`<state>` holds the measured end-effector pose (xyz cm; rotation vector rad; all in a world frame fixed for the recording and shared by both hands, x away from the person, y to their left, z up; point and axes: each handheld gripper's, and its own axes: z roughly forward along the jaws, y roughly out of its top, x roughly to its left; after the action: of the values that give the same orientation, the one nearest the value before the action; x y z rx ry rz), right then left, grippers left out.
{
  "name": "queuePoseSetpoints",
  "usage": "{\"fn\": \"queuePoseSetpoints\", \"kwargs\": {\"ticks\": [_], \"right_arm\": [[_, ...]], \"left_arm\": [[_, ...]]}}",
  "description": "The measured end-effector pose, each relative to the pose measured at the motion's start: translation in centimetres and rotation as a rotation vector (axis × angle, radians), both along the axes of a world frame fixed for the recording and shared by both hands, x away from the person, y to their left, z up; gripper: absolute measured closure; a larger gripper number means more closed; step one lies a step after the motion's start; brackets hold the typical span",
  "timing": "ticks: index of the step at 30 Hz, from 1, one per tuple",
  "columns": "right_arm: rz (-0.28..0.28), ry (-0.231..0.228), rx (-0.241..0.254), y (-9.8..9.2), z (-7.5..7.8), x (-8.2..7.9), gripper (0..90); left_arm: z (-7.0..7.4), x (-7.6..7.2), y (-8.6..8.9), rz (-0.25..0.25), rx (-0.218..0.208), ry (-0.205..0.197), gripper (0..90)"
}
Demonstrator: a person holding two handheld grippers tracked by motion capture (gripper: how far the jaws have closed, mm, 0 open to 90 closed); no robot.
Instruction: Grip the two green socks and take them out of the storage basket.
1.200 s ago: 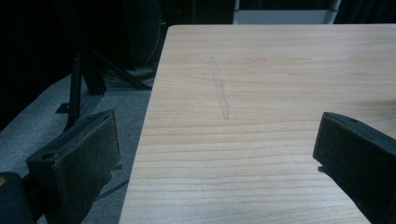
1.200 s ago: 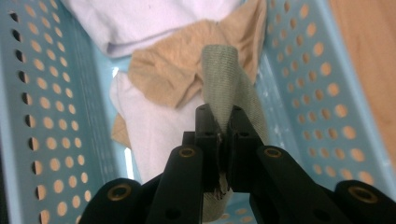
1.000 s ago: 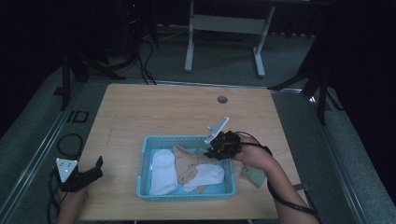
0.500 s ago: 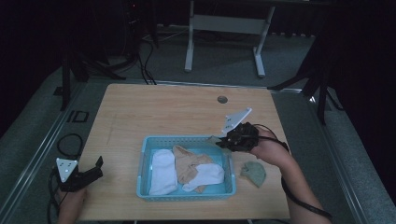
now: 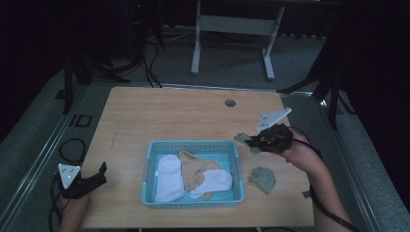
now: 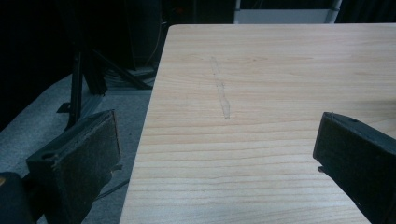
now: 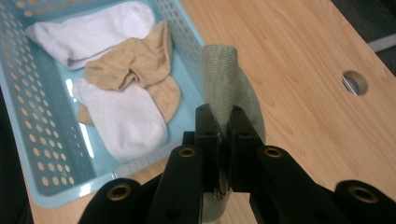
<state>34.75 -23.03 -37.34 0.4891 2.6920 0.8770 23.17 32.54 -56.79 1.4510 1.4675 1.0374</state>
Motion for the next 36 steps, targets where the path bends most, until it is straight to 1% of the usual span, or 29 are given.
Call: {"fn": "queuePoseSetpoints", "kwargs": {"ticks": [3, 5, 8, 10, 14, 15, 16, 17, 19, 20, 23, 26, 28, 31, 36], "right_arm": [[-0.030, 0.000, 0.005, -1.1, -0.2, 0.3, 85.1], [-0.053, -0.007, 0.000, -1.7, -0.5, 0.5, 85.1], [-0.097, 0.000, 0.012, -2.7, -1.2, 1.1, 85.0], [-0.116, 0.021, 0.021, -3.3, -1.9, 1.5, 85.0], [-0.159, 0.033, 0.006, -4.2, -3.5, 2.4, 84.9], [-0.159, 0.033, 0.006, -4.2, -3.5, 2.4, 84.9], [-0.171, 0.034, 0.006, -4.4, -3.9, 2.5, 84.9], [-0.188, 0.037, 0.006, -4.7, -4.7, 2.9, 84.9], [-0.206, 0.053, 0.008, -5.0, -5.6, 3.2, 84.9], [-0.211, 0.061, -0.006, -5.1, -6.3, 3.4, 84.8], [-0.221, 0.091, -0.015, -5.3, -7.6, 3.7, 84.8], [-0.229, 0.116, -0.004, -5.4, -9.0, 3.9, 84.7], [-0.232, 0.121, -0.004, -5.3, -9.8, 3.9, 84.7], [-0.238, 0.148, -0.001, -5.2, -11.1, 4.3, 84.6], [-0.238, 0.175, 0.003, -4.9, -12.5, 4.7, 84.4]], "left_arm": [[0.0, 0.0, 0.0, 0.001, 0.000, 0.000, 0.4], [0.0, 0.0, 0.0, 0.000, 0.001, 0.000, 0.4], [0.0, 0.0, 0.0, 0.000, 0.001, 0.000, 0.4], [0.0, 0.0, 0.0, 0.000, 0.001, 0.000, 0.4], [0.0, 0.0, 0.0, 0.000, 0.002, 0.001, 0.4], [0.0, 0.0, 0.0, 0.000, 0.002, 0.001, 0.4], [0.0, 0.0, 0.0, 0.000, 0.001, 0.001, 0.4], [0.0, 0.0, 0.0, 0.000, 0.001, 0.001, 0.4], [0.0, 0.0, 0.0, 0.000, 0.002, 0.000, 0.3], [0.0, 0.0, 0.0, 0.000, 0.002, 0.001, 0.4], [0.0, 0.0, 0.0, 0.001, 0.002, 0.001, 0.4], [0.0, 0.0, 0.0, 0.001, 0.003, 0.000, 0.4], [0.0, 0.0, 0.0, 0.001, 0.003, 0.001, 0.4], [0.0, 0.0, 0.0, 0.001, 0.002, 0.001, 0.4], [0.0, 0.0, 0.0, 0.000, 0.002, 0.001, 0.3]]}}
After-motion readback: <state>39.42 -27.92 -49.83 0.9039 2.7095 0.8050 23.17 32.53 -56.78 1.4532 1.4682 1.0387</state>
